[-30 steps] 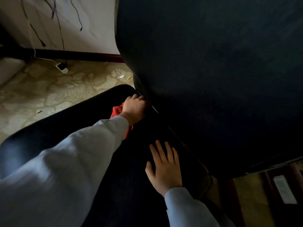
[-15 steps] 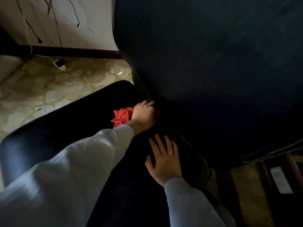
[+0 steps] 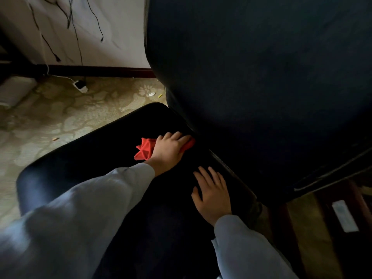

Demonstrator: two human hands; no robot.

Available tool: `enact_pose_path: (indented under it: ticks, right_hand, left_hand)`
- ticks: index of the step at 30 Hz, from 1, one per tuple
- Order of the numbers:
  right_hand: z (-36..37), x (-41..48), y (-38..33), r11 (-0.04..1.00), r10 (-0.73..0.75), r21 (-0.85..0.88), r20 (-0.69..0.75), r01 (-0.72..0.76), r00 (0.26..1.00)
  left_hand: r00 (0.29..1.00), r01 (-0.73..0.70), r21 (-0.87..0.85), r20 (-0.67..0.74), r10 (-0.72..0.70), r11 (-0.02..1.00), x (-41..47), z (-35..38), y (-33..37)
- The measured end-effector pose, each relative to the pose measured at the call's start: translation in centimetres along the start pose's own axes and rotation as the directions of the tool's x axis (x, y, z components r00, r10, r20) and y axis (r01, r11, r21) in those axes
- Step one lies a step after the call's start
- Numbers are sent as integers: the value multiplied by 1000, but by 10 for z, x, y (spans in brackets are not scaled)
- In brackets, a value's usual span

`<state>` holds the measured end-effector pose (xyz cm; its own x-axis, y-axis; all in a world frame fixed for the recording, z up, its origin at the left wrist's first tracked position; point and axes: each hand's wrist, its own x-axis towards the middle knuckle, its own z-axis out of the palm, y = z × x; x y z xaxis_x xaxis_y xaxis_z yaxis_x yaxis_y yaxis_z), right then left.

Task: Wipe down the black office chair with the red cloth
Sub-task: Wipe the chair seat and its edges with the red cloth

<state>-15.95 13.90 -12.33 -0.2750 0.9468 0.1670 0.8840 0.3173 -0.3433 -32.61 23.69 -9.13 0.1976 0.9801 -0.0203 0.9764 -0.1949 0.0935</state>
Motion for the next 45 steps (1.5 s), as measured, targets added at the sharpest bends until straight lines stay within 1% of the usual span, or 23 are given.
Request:
enact_pose_path:
  ticks: [2,4,7,10,12,14,15,18,21,23,26,28,30,32,36,40,43,45]
  right_hand:
    - [-5,-5,6,998,52,-37,17,-51,999]
    - [-10,-15,15,990,120,-82,33,-117,992]
    - [-12,-31,24,982,163,-98,35,-159,986]
    - [-12,-33,25,981,190,-62,79,-185,979]
    - [-14,-31,26,981,196,-29,110,-194,974]
    - [-18,-31,28,985,171,-19,150,-170,974]
    - [-19,-32,29,986,163,-2,194,-166,967]
    - [-23,-34,27,982,185,-26,263,-185,947]
    - [-24,-37,25,983,185,-72,291,-171,939]
    - [-27,-43,27,985,171,-87,309,-152,935]
    - [-29,-50,29,984,177,-40,276,-172,945]
    - [-28,-52,28,981,191,-42,279,-187,941]
    - [-27,-51,28,979,205,-57,297,-197,932]
    - [-28,-49,29,978,210,-61,307,-201,928]
    - [-29,-49,29,976,219,-62,342,-211,914]
    - [-30,-49,28,977,212,-67,344,-201,915]
    - [-33,-53,27,980,201,-67,350,-189,915]
    - [-36,-57,24,979,199,-35,332,-199,922]
  left_hand:
    - [991,131,-62,-28,-133,989,7,0,12]
    - [973,228,-81,-25,-230,970,11,2,26]
    - [964,262,-82,-11,-264,961,11,3,44]
    - [979,201,-99,39,-198,975,12,1,56]
    - [990,119,-93,81,-112,988,7,-1,69]
    - [993,35,-106,119,-22,994,-4,0,89]
    - [991,-5,-113,135,21,994,-11,3,99]
    - [982,-120,-103,137,133,987,-24,8,109]
    - [975,-183,-54,118,188,982,-17,3,95]
    - [984,-153,3,95,152,988,-6,-2,80]
    - [998,-27,52,65,24,998,9,-10,58]
    - [997,50,71,56,-54,996,14,-10,55]
    - [993,105,46,43,-107,993,14,-7,65]
    - [990,132,-15,50,-131,991,11,-4,79]
    - [995,90,-89,50,-85,992,1,2,98]
    - [994,-48,-138,92,61,989,-11,7,122]
    - [973,-162,-178,132,187,970,-18,7,122]
    - [968,-174,-220,143,208,960,-22,3,113]
